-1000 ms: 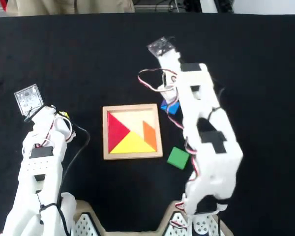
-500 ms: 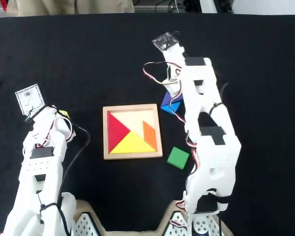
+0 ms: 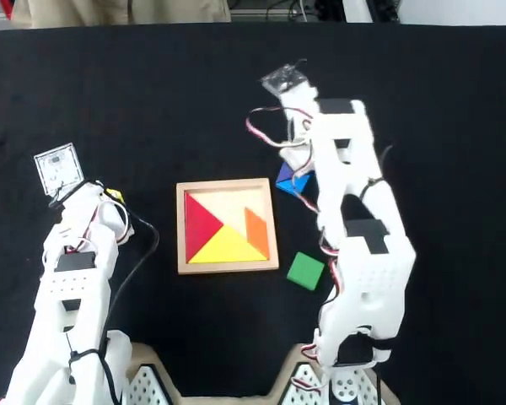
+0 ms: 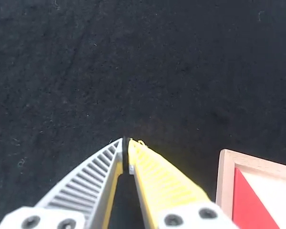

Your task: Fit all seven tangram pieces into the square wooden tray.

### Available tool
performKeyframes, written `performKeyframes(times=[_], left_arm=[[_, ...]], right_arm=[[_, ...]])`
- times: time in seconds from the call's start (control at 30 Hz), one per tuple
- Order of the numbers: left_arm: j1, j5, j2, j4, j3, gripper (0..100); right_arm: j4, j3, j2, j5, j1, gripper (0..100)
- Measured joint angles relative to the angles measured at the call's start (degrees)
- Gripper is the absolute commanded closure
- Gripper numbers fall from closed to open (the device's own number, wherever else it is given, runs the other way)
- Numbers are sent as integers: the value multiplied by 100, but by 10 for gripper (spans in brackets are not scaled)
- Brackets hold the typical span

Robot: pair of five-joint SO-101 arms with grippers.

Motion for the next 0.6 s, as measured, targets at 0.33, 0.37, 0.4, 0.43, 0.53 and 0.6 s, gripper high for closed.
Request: performKeyframes(times=[0.33, 0.37, 0.4, 0.43, 0.53, 0.6], left_arm=[[0, 0, 0, 0, 0, 970], [0, 0, 0, 0, 0, 970], [0, 0, 0, 0, 0, 970], [0, 0, 0, 0, 0, 970], [0, 0, 0, 0, 0, 970], [0, 0, 0, 0, 0, 970]], right_arm=[[-167, -334, 519, 668, -62, 835], [-149, -422, 589, 677, -62, 835], [-123, -510, 651, 686, -62, 835], [-79, -589, 712, 686, -62, 835], [62, -844, 862, 686, -62, 835], [185, -1011, 941, 686, -62, 809]])
